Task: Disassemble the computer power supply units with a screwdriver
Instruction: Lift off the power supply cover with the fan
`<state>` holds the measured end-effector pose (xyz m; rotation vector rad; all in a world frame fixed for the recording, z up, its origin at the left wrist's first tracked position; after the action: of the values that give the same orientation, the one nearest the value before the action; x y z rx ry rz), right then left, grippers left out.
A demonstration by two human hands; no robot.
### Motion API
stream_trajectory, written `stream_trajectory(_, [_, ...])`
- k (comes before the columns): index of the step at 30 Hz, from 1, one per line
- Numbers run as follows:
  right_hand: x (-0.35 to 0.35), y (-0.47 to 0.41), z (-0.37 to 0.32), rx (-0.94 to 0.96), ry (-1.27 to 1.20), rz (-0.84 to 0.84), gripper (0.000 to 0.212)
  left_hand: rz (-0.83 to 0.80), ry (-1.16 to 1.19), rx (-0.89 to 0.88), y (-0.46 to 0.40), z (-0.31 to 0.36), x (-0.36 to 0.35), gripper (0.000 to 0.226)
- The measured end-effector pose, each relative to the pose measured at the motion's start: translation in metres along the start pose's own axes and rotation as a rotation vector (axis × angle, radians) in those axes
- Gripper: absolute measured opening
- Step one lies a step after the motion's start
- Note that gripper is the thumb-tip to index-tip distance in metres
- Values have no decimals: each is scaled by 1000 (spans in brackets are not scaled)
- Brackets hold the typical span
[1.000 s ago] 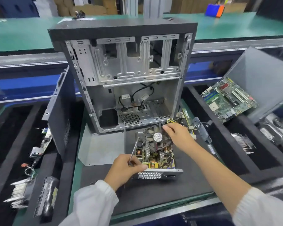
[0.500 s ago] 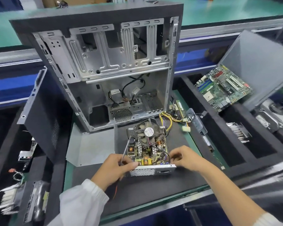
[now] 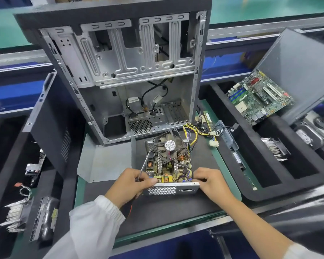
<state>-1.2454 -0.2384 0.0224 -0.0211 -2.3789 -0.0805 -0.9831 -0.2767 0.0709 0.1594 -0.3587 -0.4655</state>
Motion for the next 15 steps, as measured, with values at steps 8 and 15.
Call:
stream_trajectory(8, [9, 1, 1, 27, 80, -114, 13, -8, 1, 1, 0, 1, 0, 37])
stream_trajectory(15, [5, 1, -3, 100, 246, -66, 14, -28, -9, 5, -2, 1, 2, 37])
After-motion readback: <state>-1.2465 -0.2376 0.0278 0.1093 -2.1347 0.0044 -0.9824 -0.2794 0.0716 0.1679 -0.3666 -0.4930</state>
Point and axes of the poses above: each hand's wrist, its own y-axis away from the middle knuckle, its own x-axis out of the back of the hand, z = x × y, the point moved 1 cm from there along -y, towards the middle knuckle, and after that the axes turned 9 degrees about -x, right-handed, at the moved point
